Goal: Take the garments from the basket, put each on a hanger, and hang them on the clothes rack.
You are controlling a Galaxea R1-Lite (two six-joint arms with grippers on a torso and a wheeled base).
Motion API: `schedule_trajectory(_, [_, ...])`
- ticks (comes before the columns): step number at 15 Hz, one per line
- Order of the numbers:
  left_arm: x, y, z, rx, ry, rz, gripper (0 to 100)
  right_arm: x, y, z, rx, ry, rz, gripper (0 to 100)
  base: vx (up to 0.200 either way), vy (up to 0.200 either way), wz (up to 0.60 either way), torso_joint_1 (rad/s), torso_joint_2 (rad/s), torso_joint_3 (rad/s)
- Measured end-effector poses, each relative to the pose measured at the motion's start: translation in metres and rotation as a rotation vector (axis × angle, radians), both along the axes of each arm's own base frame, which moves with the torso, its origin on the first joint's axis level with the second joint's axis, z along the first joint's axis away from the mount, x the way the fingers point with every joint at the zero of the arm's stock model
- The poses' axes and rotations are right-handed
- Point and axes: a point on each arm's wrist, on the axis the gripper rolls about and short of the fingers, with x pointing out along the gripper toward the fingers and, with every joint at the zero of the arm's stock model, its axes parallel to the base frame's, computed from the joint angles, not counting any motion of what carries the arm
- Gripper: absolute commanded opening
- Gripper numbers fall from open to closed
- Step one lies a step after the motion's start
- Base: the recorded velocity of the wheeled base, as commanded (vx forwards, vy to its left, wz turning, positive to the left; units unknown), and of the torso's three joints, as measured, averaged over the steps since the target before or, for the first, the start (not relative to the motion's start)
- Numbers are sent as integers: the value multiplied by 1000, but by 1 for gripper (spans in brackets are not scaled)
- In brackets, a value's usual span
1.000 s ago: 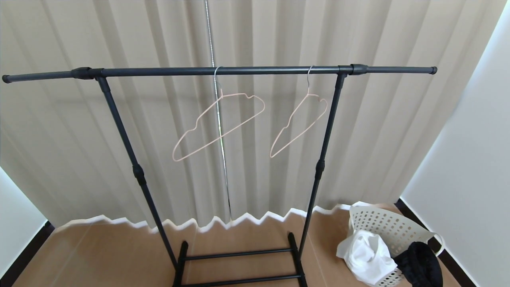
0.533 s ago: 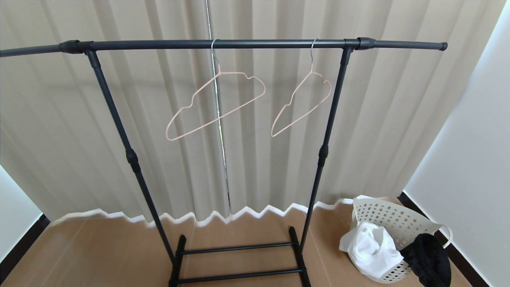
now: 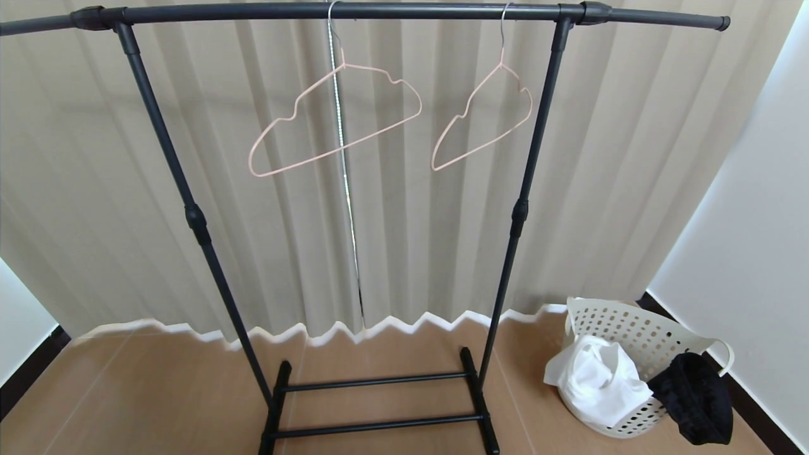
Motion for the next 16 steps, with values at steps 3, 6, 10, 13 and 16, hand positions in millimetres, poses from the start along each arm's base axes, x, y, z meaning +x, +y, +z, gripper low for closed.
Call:
schedule_trajectory(3, [0,0,0,0,0,0,100,0,0,0,-1,1,0,100,0,0,0,-93,411,313])
schedule_trajectory(6, [0,0,0,0,-2,0,100,0,0,0,-1,-1,0,100,0,0,-600,-20,102,77])
schedule_trajectory(10, [0,0,0,0,-2,0,100,0,0,0,-1,-1,-1,100,0,0,-450,2,15,8])
schedule_trajectory(13, [0,0,1,0,-3,0,100,0,0,0,-1,0,-1,100,0,-133,0,0,2,5])
schedule_trajectory(16, [0,0,1,0,-2,0,100,0,0,0,-1,0,-1,100,0,-200,0,2,1,2])
